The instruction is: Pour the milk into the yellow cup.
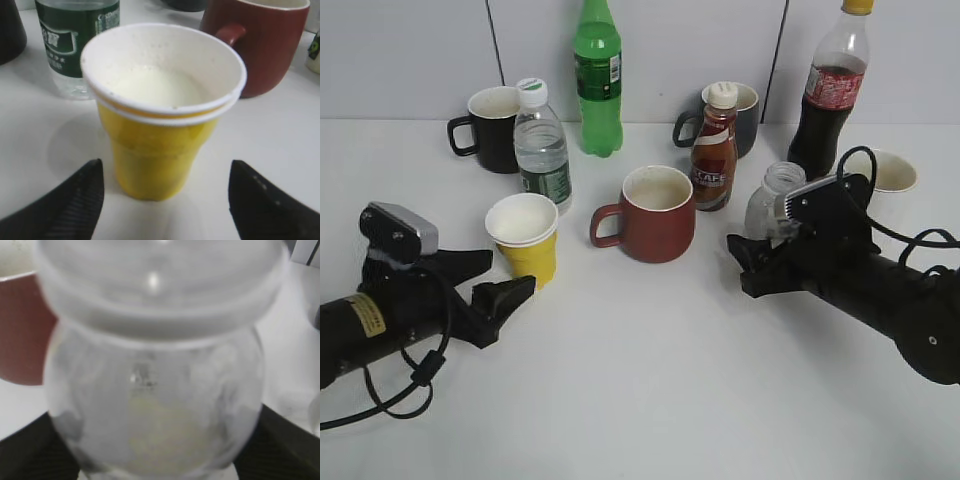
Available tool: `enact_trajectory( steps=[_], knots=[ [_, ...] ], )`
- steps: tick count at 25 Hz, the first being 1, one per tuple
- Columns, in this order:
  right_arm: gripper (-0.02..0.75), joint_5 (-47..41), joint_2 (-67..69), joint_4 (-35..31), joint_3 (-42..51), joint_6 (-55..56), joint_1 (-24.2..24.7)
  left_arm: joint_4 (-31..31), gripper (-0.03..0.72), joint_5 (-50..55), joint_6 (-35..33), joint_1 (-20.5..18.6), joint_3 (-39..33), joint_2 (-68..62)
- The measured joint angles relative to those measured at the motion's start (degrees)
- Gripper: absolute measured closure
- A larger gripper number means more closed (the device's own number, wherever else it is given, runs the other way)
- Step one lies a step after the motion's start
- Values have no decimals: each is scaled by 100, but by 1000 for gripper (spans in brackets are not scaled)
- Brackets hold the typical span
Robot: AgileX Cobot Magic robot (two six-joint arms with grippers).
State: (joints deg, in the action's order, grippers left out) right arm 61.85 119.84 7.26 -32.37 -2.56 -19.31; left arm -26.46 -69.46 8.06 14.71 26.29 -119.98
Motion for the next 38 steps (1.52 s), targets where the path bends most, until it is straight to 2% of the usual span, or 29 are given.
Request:
enact_trajectory(
  steps=[3, 10, 25, 29, 33, 34, 38],
  knots=[
    [151, -150, 0, 0, 0, 126, 0, 30, 100, 0, -116, 0, -102, 0],
    [151, -993, -442, 0, 153, 292, 0, 661, 100, 19, -502, 0, -498, 175],
    [150, -4167, -2187, 209, 170, 1377, 0, 1153, 100, 270, -531, 0, -875, 1584],
    [150, -5058, -2752, 214, 156, 1610, 0, 1178, 101, 1278, -401, 0, -875, 2258],
    [150, -6336, -3417, 127, -60, 1669, 0, 1184, 101, 2404, 164, 0, -876, 3125],
    [150, -6700, -3586, 56, -143, 1669, 0, 1184, 101, 2404, 164, 0, -876, 3125],
    [150, -8020, -4186, -343, -513, 1364, 0, 1396, 101, 4412, 798, 0, -673, 4318]
  ],
)
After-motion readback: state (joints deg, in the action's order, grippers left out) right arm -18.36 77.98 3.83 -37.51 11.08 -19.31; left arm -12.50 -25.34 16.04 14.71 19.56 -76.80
